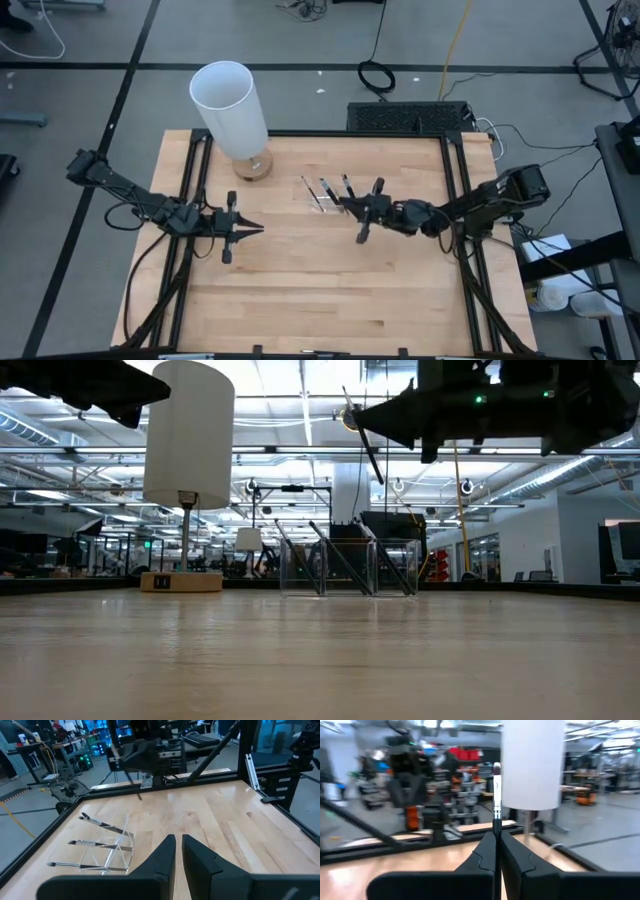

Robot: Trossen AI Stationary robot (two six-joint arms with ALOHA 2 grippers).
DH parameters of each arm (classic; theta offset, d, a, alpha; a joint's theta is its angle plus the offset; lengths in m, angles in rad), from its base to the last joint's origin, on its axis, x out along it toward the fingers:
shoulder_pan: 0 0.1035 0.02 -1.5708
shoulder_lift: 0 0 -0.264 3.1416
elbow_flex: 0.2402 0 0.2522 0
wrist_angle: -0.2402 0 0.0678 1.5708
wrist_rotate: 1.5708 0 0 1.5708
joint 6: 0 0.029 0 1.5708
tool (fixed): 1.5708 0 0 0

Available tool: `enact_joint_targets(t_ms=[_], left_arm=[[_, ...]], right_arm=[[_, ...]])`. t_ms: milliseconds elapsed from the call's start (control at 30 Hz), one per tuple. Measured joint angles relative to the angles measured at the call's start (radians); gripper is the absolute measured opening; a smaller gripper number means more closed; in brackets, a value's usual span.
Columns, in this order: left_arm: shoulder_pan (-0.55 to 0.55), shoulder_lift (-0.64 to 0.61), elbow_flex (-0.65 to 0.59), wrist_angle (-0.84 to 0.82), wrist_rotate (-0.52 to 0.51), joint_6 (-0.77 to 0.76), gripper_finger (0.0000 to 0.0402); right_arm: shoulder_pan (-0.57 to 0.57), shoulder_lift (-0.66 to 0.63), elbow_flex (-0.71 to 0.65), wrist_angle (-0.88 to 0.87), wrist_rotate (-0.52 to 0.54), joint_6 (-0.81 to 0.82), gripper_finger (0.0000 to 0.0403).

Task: Put items in baskets/containers
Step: Put the black eyeshadow brush into the transparent organizer

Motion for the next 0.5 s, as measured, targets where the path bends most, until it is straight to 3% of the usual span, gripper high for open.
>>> enact_joint_targets(t_ms=[233, 500], left_arm=[[0.0, 0.0, 0.0, -0.001, 0.0, 0.0, 0.0042], [0.0, 0.0, 0.0, -0.004, -0.001, 0.028, 0.0042]], right_arm=[[-0.063, 0.001, 0.01, -0.071, 0.154, -0.092, 0.0], [-0.138, 0.046, 0.006, -0.176, 0.153, 0.014, 0.0]])
